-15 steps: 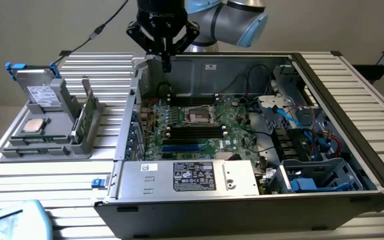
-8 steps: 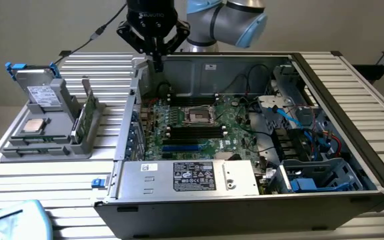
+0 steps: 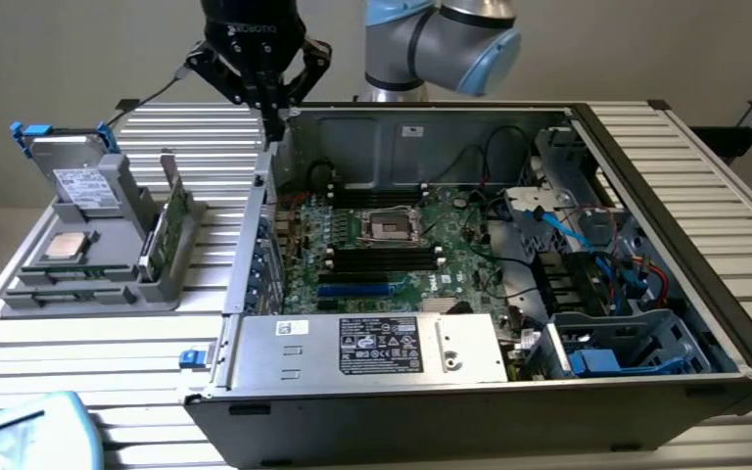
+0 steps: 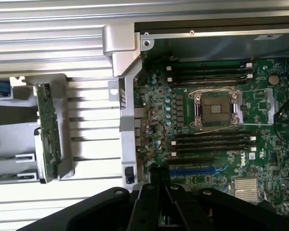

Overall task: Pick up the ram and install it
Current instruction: 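Reach for the ram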

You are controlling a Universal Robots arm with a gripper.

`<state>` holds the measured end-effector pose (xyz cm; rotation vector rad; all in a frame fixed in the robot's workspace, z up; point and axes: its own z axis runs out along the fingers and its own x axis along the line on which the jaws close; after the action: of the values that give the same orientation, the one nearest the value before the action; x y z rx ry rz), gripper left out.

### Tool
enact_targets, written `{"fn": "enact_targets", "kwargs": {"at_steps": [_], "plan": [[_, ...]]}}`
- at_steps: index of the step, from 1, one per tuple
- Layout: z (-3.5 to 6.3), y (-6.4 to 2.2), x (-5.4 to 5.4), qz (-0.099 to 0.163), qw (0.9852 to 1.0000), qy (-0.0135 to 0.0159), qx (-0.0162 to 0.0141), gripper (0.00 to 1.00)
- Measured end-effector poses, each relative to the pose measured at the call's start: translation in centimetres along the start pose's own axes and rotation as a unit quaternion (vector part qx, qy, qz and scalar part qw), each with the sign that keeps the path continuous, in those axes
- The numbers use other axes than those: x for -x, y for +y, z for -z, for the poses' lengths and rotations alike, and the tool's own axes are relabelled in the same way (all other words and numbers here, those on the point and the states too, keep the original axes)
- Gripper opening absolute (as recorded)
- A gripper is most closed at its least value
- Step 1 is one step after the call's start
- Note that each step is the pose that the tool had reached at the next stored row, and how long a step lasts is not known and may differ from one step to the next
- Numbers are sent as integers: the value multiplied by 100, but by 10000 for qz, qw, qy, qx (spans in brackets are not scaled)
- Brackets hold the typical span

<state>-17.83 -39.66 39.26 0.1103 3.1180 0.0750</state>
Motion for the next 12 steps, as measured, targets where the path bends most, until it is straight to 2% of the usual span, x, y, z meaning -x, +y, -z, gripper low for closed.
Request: {"fn": "enact_targets", "kwargs": {"at_steps": [12], "plan": [[12, -32, -541, 0, 10000, 2, 0, 10]]}}
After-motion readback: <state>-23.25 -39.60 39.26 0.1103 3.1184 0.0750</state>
